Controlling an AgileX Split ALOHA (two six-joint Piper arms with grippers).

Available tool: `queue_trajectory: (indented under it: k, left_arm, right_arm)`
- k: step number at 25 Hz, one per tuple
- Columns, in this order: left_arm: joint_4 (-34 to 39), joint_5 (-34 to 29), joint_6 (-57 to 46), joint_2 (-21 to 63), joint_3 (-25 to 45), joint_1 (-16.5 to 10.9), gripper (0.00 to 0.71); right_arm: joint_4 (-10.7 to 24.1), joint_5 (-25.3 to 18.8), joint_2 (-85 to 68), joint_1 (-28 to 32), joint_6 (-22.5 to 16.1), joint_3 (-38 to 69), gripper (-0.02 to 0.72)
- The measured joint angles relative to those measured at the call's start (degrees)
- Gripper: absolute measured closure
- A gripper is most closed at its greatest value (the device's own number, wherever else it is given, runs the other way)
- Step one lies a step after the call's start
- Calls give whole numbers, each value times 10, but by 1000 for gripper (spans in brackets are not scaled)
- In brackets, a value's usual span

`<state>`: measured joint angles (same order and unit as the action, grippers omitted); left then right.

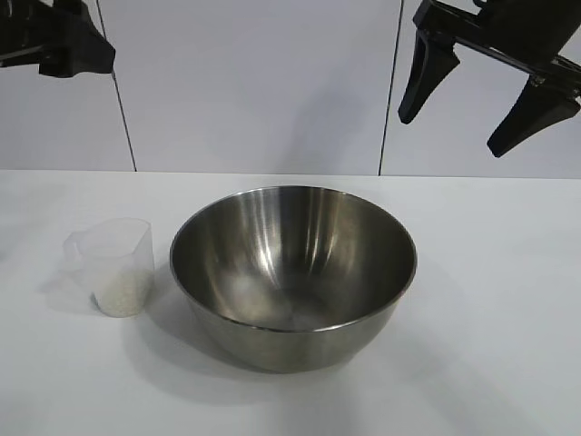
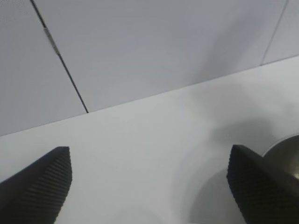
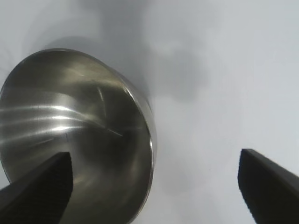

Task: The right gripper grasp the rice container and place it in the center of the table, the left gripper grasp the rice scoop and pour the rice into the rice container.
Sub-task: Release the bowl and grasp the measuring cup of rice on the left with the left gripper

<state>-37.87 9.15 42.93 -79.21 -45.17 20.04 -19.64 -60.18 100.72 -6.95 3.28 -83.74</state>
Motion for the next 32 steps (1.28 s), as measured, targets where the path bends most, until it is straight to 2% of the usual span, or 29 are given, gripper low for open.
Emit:
queue_trajectory:
  k: [3,9,13,16,20,24,32]
  left_arm:
    - [19,98,-36,0,33,1,63]
    - [185,383,-208,0,163,1,70]
    - [234,541,-323,-36,224,1,78]
    - [238,556,-367,-90,254,1,78]
    - [255,556,-367,-138,272,1,81]
    - [262,557,-341,-148,290,1,105]
    - [285,560,-288,-148,372,1,116]
  right_arm:
    - [0,0,0,0,0,0,43]
    - [0,1,0,0,3,0,43]
    - [0,1,0,0,4,0,43]
    - [0,1,0,0,4,0,43]
    - [0,1,0,0,6,0,43]
    - [0,1,0,0,8,0,43]
    - [6,0,0,0,8,0,43]
